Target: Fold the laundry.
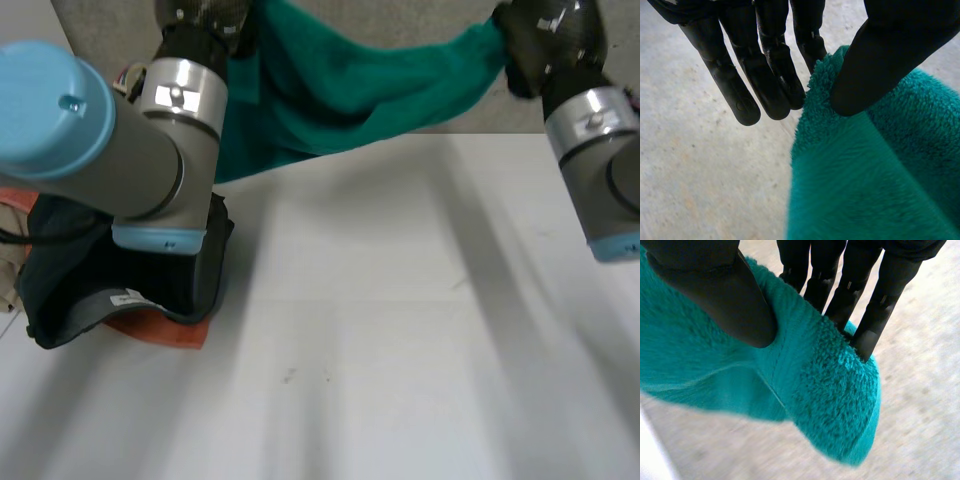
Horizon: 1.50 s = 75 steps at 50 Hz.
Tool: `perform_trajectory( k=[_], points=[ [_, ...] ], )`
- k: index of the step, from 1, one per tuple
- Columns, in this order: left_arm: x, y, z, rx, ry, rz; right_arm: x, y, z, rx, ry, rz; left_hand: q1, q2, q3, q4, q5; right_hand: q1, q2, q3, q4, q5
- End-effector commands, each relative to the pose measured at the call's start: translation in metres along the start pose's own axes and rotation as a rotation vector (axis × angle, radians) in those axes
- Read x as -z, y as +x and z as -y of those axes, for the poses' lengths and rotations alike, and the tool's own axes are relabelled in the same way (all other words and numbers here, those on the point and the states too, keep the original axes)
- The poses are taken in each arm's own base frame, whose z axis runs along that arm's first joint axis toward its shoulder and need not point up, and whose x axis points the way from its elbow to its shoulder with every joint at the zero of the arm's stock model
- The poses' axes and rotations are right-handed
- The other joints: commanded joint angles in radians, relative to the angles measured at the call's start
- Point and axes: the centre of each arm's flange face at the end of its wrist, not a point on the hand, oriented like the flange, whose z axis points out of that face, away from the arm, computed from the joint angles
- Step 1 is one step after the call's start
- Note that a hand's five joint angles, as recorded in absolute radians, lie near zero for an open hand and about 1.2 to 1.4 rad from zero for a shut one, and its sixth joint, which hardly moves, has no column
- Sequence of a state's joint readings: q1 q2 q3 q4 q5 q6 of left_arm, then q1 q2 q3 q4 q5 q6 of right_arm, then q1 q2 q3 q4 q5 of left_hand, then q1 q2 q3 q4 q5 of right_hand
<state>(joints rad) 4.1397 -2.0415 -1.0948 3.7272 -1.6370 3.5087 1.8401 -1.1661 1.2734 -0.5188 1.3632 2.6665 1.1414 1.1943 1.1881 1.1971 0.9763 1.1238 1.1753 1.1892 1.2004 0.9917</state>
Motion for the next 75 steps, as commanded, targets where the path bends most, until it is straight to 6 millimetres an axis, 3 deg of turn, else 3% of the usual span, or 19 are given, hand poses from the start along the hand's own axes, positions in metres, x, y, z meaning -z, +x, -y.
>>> perform_trajectory(
  k=[1, 9, 12, 14, 20, 25, 32, 34, 40, 45, 49, 51, 53, 57, 60, 61, 66, 71, 75],
  points=[
    [0.04, 0.008, -0.052, -0.019, -0.197, -0.054, 0.057, -0.036, -0.039, 0.029, -0.263, 0.227, 0.255, 0.202, 0.208, 0.199, 0.245, 0.273, 0.221, 0.207, 0.196, 0.23],
    [0.09, 0.021, -0.083, -0.028, -0.368, -0.133, 0.145, -0.073, -0.066, 0.168, -0.605, 0.603, 0.255, 0.202, 0.208, 0.199, 0.245, 0.273, 0.221, 0.207, 0.196, 0.23],
    [0.097, 0.022, -0.08, -0.028, -0.386, -0.147, 0.157, -0.075, -0.062, 0.188, -0.655, 0.681, 0.255, 0.202, 0.208, 0.199, 0.245, -0.347, -0.399, -0.413, -0.424, -0.39],
    [0.099, 0.021, -0.074, -0.027, -0.386, -0.15, 0.154, -0.072, -0.06, 0.182, -0.652, 0.66, 0.255, 0.202, 0.208, 0.199, 0.245, -0.498, -0.55, -0.564, -0.575, -0.541],
    [0.104, 0.013, -0.049, -0.027, -0.397, -0.162, 0.115, -0.034, -0.006, 0.086, -0.534, 0.462, 0.255, 0.202, 0.208, 0.199, 0.245, -0.607, -0.659, -0.672, -0.684, -0.649],
    [0.108, 0.009, -0.025, -0.02, -0.383, -0.17, 0.09, -0.023, 0.004, 0.01, -0.506, 0.425, 0.255, 0.202, 0.208, 0.199, 0.245, -0.704, -0.755, -0.769, -0.78, -0.746],
    [0.119, 0.012, 0.015, 0.003, -0.326, -0.205, 0.047, -0.041, -0.031, -0.032, -0.484, 0.436, 0.255, 0.202, 0.208, 0.199, 0.245, -0.78, -0.832, -0.846, -0.857, -0.823],
    [0.121, 0.013, 0.022, 0.008, -0.313, -0.214, 0.039, -0.061, -0.048, -0.056, -0.47, 0.491, 0.255, 0.202, 0.208, 0.199, 0.245, -0.78, -0.832, -0.846, -0.857, -0.823],
    [0.129, 0.013, 0.039, 0.021, -0.275, -0.25, 0.037, -0.11, -0.08, -0.157, -0.399, 0.675, 0.255, 0.202, 0.208, 0.199, 0.245, -0.766, -0.817, -0.831, -0.842, -0.808],
    [0.13, 0.013, 0.044, 0.019, -0.264, -0.256, 0.036, -0.139, -0.117, -0.161, -0.403, 0.684, 0.255, 0.202, 0.208, 0.199, 0.245, -0.748, -0.8, -0.814, -0.825, -0.791],
    [0.132, 0.012, 0.046, 0.004, -0.259, -0.258, 0.035, -0.15, -0.129, -0.15, -0.405, 0.673, 0.255, 0.202, 0.208, 0.199, 0.245, -0.412, -0.464, -0.478, -0.489, -0.455],
    [0.133, 0.011, 0.045, -0.01, -0.261, -0.259, 0.029, -0.146, -0.128, -0.128, -0.395, 0.633, 0.255, 0.202, 0.208, 0.199, 0.245, 0.27, 0.218, 0.205, 0.193, 0.228],
    [0.134, 0.011, 0.044, -0.022, -0.263, -0.26, 0.02, -0.138, -0.121, -0.104, -0.378, 0.581, 0.255, 0.202, 0.208, 0.199, 0.245, 0.273, 0.221, 0.207, 0.196, 0.23],
    [0.13, 0.007, 0.042, -0.046, -0.261, -0.248, -0.004, -0.081, -0.063, -0.022, -0.289, 0.4, 0.255, 0.202, 0.208, 0.199, 0.245, 0.273, 0.221, 0.207, 0.196, 0.23],
    [0.124, -0.001, 0.039, -0.064, -0.258, -0.222, -0.003, -0.054, -0.036, 0.01, -0.261, 0.344, 0.255, 0.202, 0.208, 0.199, 0.245, 0.273, 0.221, 0.207, 0.196, 0.23],
    [0.122, -0.003, 0.038, -0.07, -0.258, -0.214, 0.002, -0.034, -0.018, 0.029, -0.256, 0.319, 0.255, 0.202, 0.208, 0.199, 0.245, 0.273, 0.221, 0.207, 0.196, 0.23],
    [0.112, -0.021, 0.021, -0.116, -0.294, -0.165, 0.037, 0.016, 0.014, 0.081, -0.335, 0.293, 0.255, 0.202, 0.208, 0.199, 0.245, 0.273, 0.221, 0.207, 0.196, 0.23],
    [0.119, -0.012, 0.001, -0.111, -0.342, -0.228, 0.083, 0.025, 0.038, 0.114, -0.492, 0.388, 0.255, 0.202, 0.208, 0.199, 0.245, 0.273, 0.221, 0.207, 0.196, 0.23],
    [0.129, 0.0, -0.033, -0.103, -0.443, -0.304, 0.11, 0.015, 0.032, 0.108, -0.631, 0.499, 0.255, 0.202, 0.208, 0.199, 0.245, 0.273, 0.221, 0.207, 0.196, 0.23]
  ],
)
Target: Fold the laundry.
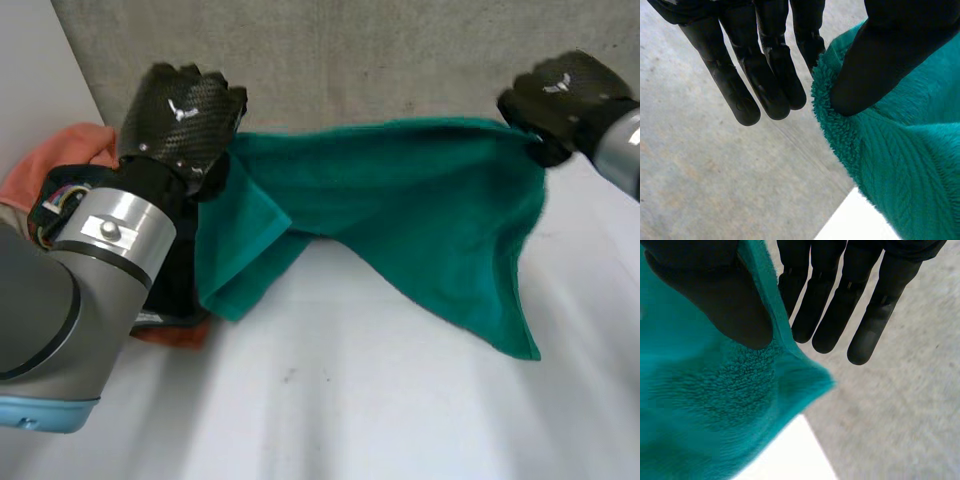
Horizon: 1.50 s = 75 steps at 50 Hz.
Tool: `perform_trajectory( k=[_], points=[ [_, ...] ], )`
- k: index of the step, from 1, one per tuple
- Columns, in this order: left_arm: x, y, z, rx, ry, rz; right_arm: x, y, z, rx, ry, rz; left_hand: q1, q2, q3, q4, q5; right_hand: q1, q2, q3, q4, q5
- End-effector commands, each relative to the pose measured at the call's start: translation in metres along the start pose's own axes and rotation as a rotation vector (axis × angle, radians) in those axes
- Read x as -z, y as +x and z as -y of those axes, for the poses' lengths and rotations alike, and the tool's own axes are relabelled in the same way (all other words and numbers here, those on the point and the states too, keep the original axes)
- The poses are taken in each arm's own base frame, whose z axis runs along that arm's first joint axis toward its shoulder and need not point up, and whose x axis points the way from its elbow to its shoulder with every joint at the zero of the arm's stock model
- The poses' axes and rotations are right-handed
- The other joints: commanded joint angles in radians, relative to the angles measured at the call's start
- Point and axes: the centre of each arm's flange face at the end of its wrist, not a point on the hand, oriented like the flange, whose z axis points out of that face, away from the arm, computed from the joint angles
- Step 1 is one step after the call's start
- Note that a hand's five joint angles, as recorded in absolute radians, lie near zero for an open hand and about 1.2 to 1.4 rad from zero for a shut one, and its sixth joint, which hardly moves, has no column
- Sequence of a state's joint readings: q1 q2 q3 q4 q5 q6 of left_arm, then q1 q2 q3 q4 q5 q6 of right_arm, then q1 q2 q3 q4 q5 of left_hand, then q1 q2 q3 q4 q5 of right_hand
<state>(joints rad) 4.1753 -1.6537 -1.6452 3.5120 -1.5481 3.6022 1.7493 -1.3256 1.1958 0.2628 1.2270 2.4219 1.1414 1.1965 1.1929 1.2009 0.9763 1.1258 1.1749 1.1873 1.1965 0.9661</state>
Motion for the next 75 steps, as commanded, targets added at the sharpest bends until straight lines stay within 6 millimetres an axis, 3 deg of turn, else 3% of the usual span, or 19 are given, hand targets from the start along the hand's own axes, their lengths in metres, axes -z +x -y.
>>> perform_trajectory(
  k=[1, 6, 10, 11, 14, 15, 16, 20, 23, 24, 26, 30, 38, 44, 50, 54, 61, 66, 75],
  points=[
    [-0.006, 0.029, -0.056, 0.009, -0.161, -0.14, 0.045, -0.028, -0.016, 0.008, -0.234, 0.204, 0.255, 0.2, 0.203, 0.195, 0.245, 0.27, 0.221, 0.209, 0.2, 0.256],
    [-0.021, 0.041, -0.089, 0.006, -0.23, -0.166, 0.043, -0.041, -0.035, 0.051, -0.306, 0.257, 0.249, 0.194, 0.198, 0.19, 0.24, 0.27, 0.221, 0.209, 0.2, 0.256],
    [-0.048, 0.036, -0.101, -0.044, -0.206, -0.141, 0.01, -0.042, -0.056, 0.058, -0.297, 0.202, 0.255, 0.2, 0.203, 0.195, 0.245, 0.27, 0.221, 0.209, 0.2, 0.256],
    [-0.055, 0.034, -0.101, -0.062, -0.192, -0.132, -0.007, -0.036, -0.059, 0.074, -0.266, 0.136, 0.255, 0.2, 0.203, 0.195, 0.245, 0.27, 0.221, 0.209, 0.2, 0.256],
    [-0.092, 0.015, -0.086, -0.14, -0.07, -0.056, -0.031, -0.02, -0.054, 0.086, -0.192, -0.005, 0.255, 0.2, 0.203, 0.195, 0.245, 0.27, 0.221, 0.209, 0.2, 0.256],
    [-0.101, 0.009, -0.078, -0.159, -0.025, -0.029, -0.046, -0.007, -0.043, 0.081, -0.121, -0.113, 0.255, 0.2, 0.203, 0.195, 0.245, 0.27, 0.221, 0.209, 0.2, 0.256],
    [-0.119, -0.002, -0.057, -0.188, 0.077, 0.029, -0.052, 0.002, -0.035, 0.079, -0.075, -0.176, 0.255, 0.2, 0.203, 0.195, 0.245, 0.27, 0.221, 0.209, 0.2, 0.256],
    [-0.147, -0.037, -0.004, -0.224, 0.343, 0.199, -0.067, 0.041, 0.009, 0.068, 0.182, -0.448, 0.255, 0.2, 0.203, 0.195, 0.245, 0.27, 0.221, 0.209, 0.2, 0.256],
    [-0.152, -0.055, 0.02, -0.24, 0.464, 0.285, -0.062, 0.065, 0.037, 0.09, 0.353, -0.591, 0.255, 0.2, 0.203, 0.195, 0.245, 0.27, 0.221, 0.209, 0.2, 0.256],
    [-0.15, -0.063, 0.036, -0.246, 0.524, 0.323, -0.059, 0.069, 0.043, 0.095, 0.385, -0.617, 0.255, 0.2, 0.203, 0.195, 0.245, 0.27, 0.221, 0.209, 0.2, 0.256],
    [-0.146, -0.067, 0.047, -0.248, 0.552, 0.337, -0.054, 0.072, 0.05, 0.101, 0.416, -0.64, 0.255, 0.2, 0.203, 0.195, 0.245, 0.27, 0.221, 0.209, 0.2, 0.256],
    [-0.134, -0.057, 0.038, -0.239, 0.497, 0.284, -0.047, 0.06, 0.044, 0.089, 0.375, -0.593, 0.255, 0.2, 0.203, 0.195, 0.245, 0.27, 0.221, 0.209, 0.2, 0.256],
    [-0.093, -0.016, -0.024, -0.205, 0.27, 0.102, -0.036, 0.003, -0.014, 0.023, 0.138, -0.329, 0.255, 0.2, 0.203, 0.195, 0.245, 0.27, 0.221, 0.209, 0.2, 0.256],
    [-0.046, 0.016, -0.086, -0.176, 0.05, -0.021, -0.013, -0.049, -0.062, -0.043, -0.085, -0.099, 0.226, 0.171, 0.174, 0.166, 0.216, 0.27, 0.221, 0.209, 0.2, 0.256],
    [-0.014, 0.037, -0.117, -0.156, -0.072, -0.099, 0.005, -0.08, -0.096, -0.105, -0.178, 0.059, 0.17, 0.115, 0.119, 0.111, 0.161, 0.27, 0.221, 0.209, 0.2, 0.256],
    [-0.006, 0.042, -0.125, -0.147, -0.102, -0.117, 0.006, -0.08, -0.111, -0.142, -0.183, 0.096, 0.129, 0.074, 0.077, 0.07, 0.12, 0.27, 0.221, 0.209, 0.2, 0.256],
    [-0.008, 0.038, -0.12, -0.148, -0.09, -0.104, -0.011, -0.068, -0.144, -0.304, -0.234, 0.056, 0.126, 0.071, 0.075, 0.067, 0.117, 0.27, 0.221, 0.209, 0.2, 0.256],
    [-0.014, 0.033, -0.109, -0.151, -0.054, -0.085, -0.025, -0.049, -0.168, -0.429, -0.272, -0.003, 0.1, 0.045, 0.048, 0.04, 0.09, -0.174, -0.223, -0.236, -0.245, -0.189],
    [-0.024, 0.028, -0.1, -0.153, -0.018, -0.064, -0.015, -0.043, -0.178, -0.537, -0.403, 0.025, 0.094, 0.039, 0.042, 0.034, 0.084, -0.374, -0.423, -0.436, -0.445, -0.389]
  ],
)
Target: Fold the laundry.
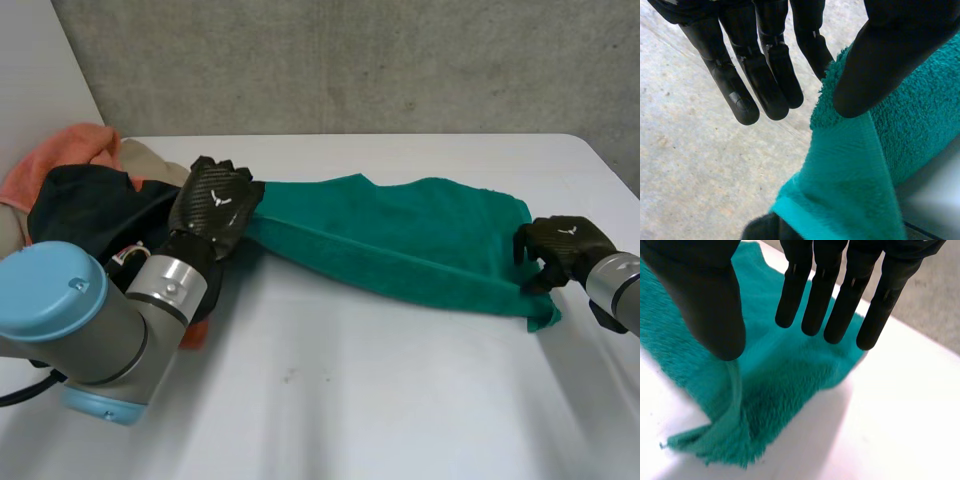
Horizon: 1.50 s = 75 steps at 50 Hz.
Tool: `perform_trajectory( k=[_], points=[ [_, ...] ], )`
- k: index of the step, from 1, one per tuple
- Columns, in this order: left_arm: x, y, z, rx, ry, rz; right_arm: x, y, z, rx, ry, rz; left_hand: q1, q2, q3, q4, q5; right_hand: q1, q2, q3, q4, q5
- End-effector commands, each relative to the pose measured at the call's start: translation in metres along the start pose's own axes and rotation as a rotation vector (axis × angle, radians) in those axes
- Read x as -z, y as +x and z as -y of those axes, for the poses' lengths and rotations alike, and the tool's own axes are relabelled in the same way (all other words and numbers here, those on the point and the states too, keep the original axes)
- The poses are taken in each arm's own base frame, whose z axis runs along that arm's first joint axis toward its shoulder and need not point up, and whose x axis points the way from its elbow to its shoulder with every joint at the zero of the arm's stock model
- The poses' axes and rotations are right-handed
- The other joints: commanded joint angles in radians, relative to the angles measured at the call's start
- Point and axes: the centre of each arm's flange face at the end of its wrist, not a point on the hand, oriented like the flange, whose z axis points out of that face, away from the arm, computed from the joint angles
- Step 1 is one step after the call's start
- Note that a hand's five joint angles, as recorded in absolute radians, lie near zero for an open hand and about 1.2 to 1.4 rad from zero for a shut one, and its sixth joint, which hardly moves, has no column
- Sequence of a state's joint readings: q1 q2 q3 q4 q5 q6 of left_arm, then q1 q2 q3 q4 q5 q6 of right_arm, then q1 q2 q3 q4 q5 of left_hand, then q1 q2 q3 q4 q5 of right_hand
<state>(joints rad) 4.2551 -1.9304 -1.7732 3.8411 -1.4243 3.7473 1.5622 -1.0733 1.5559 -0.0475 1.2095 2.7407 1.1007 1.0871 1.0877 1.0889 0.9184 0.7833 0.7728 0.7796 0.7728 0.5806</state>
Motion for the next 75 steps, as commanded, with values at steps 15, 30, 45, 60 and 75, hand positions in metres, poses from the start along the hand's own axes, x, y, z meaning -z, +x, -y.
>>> perform_trajectory(
  k=[15, 30, 45, 60, 75],
  points=[
    [-0.012, -0.007, -0.003, 0.005, -0.013, 0.009, 0.012, -0.004, -0.017, -0.086, -0.172, 0.06, 0.137, 0.151, 0.15, 0.149, 0.145, -0.108, -0.098, -0.104, -0.098, -0.08],
    [-0.022, -0.014, 0.004, 0.005, -0.009, 0.013, 0.034, -0.014, -0.021, -0.055, -0.185, 0.076, 0.132, 0.145, 0.145, 0.143, 0.139, -0.138, -0.127, -0.134, -0.127, -0.109],
    [-0.029, -0.017, 0.005, 0.031, -0.003, 0.021, 0.016, -0.016, -0.032, 0.033, -0.089, 0.07, 0.132, 0.145, 0.145, 0.143, 0.139, 0.131, 0.141, 0.134, 0.141, 0.159],
    [0.002, 0.008, -0.014, 0.135, -0.198, -0.112, 0.015, 0.013, -0.014, 0.173, -0.051, -0.138, -0.367, -0.353, -0.354, -0.355, -0.359, 0.613, 0.623, 0.617, 0.623, 0.641],
    [0.023, 0.017, -0.041, 0.14, -0.382, -0.057, 0.039, 0.011, 0.011, 0.223, 0.01, -0.155, -0.749, -0.736, -0.736, -0.737, -0.741, 0.613, 0.623, 0.617, 0.623, 0.641]
  ],
)
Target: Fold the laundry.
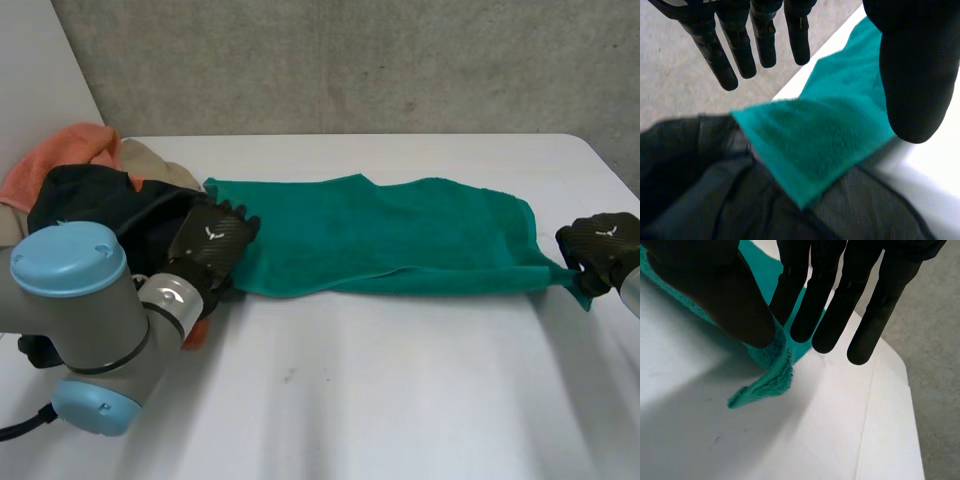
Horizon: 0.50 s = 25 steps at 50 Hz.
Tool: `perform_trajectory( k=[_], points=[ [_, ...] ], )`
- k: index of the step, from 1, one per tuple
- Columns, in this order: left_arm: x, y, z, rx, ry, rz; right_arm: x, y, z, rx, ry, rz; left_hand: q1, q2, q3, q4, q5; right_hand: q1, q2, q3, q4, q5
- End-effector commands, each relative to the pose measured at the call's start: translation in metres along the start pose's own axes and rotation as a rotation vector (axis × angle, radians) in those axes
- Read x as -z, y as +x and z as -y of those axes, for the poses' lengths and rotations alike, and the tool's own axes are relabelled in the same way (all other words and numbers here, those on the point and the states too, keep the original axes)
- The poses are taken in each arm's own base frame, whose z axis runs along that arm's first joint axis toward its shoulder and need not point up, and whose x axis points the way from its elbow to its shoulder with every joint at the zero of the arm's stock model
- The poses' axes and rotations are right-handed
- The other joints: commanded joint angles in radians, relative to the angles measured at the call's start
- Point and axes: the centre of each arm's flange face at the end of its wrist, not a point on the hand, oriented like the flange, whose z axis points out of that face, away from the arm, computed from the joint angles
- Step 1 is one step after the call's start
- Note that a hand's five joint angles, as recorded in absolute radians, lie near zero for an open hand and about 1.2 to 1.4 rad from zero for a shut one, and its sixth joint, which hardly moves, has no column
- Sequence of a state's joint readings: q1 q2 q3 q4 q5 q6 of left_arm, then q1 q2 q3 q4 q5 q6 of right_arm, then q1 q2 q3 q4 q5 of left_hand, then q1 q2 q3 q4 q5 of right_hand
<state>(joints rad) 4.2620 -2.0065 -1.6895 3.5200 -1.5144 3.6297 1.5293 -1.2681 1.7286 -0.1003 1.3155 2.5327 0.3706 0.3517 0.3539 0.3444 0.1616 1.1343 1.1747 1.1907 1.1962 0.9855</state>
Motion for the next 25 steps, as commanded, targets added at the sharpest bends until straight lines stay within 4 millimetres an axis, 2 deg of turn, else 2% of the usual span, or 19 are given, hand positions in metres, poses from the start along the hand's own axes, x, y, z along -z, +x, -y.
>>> perform_trajectory(
  k=[1, 4, 11, 15, 19, 25],
  points=[
    [0.008, 0.005, -0.013, -0.003, -0.067, 0.024, 0.001, 0.0, 0.002, 0.006, 0.009, 0.001, -0.016, 0.003, 0.0, 0.01, 0.018, 0.262, 0.222, 0.206, 0.2, 0.236],
    [0.015, 0.009, -0.013, -0.009, -0.071, 0.015, 0.0, -0.001, 0.002, 0.005, 0.007, 0.003, -0.007, 0.011, 0.009, 0.019, 0.027, 0.262, 0.222, 0.206, 0.2, 0.236],
    [0.016, -0.004, -0.006, -0.006, -0.051, 0.05, -0.001, -0.003, -0.001, 0.012, 0.004, 0.009, 0.025, 0.044, 0.042, 0.051, 0.059, 0.262, 0.222, 0.206, 0.2, 0.236],
    [0.007, -0.013, -0.011, -0.003, -0.057, 0.077, -0.001, -0.003, -0.001, 0.026, 0.005, 0.008, 0.121, 0.14, 0.138, 0.148, 0.156, 0.262, 0.222, 0.206, 0.2, 0.236],
    [-0.007, -0.011, -0.019, -0.002, -0.066, 0.071, -0.001, -0.004, -0.002, 0.032, 0.001, 0.011, 0.245, 0.263, 0.261, 0.271, 0.279, 0.262, 0.222, 0.206, 0.2, 0.236],
    [-0.022, -0.008, -0.019, -0.002, -0.04, 0.043, -0.004, -0.007, -0.009, 0.026, -0.02, 0.025, 0.486, 0.504, 0.502, 0.512, 0.52, 0.262, 0.222, 0.206, 0.2, 0.236]
  ],
)
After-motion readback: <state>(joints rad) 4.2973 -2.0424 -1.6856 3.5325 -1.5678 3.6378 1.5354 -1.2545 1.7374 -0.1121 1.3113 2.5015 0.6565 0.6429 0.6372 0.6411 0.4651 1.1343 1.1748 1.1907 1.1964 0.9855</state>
